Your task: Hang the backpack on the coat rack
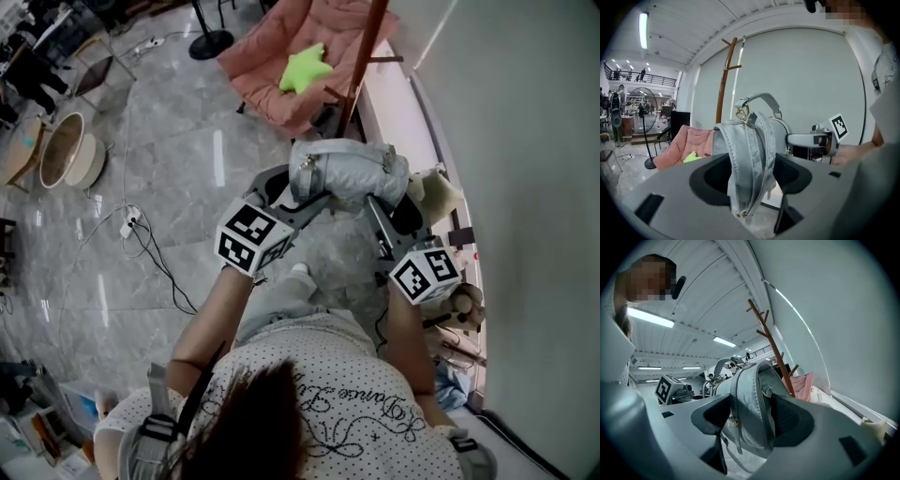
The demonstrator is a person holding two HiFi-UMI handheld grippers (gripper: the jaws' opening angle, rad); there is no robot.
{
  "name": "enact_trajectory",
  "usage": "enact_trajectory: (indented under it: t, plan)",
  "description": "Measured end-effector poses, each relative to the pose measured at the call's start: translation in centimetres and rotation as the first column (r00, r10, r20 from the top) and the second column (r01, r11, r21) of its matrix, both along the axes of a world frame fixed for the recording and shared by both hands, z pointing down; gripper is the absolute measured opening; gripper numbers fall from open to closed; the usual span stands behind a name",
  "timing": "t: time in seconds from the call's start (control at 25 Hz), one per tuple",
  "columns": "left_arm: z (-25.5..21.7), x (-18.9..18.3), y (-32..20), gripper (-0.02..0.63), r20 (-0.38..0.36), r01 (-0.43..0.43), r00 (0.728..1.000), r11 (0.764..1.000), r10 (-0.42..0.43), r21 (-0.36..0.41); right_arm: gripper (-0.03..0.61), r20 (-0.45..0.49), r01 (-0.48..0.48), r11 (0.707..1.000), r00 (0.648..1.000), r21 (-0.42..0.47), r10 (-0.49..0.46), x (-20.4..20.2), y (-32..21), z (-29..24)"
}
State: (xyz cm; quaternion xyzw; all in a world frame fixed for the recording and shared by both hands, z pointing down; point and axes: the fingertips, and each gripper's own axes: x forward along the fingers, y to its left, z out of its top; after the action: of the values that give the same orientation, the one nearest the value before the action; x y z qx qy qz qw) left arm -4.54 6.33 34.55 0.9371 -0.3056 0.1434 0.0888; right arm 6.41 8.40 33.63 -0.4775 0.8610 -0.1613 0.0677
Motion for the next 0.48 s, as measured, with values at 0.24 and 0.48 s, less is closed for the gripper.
enact_trajectory:
  t: [0.24,0.48]
  plan:
    - [0.5,-0.1,-3.8,0.269,0.002,-0.053,0.999,0.999,0.053,0.0,0.279,0.006,-0.055,0.998,0.998,-0.029,0.055,-0.2,-3.1,0.7]
    - [1.2,0.2,-6.9,0.268,-0.013,-0.071,0.997,0.997,0.071,-0.023,0.278,0.001,-0.07,0.996,0.998,-0.053,0.07,0.0,-6.0,1.2]
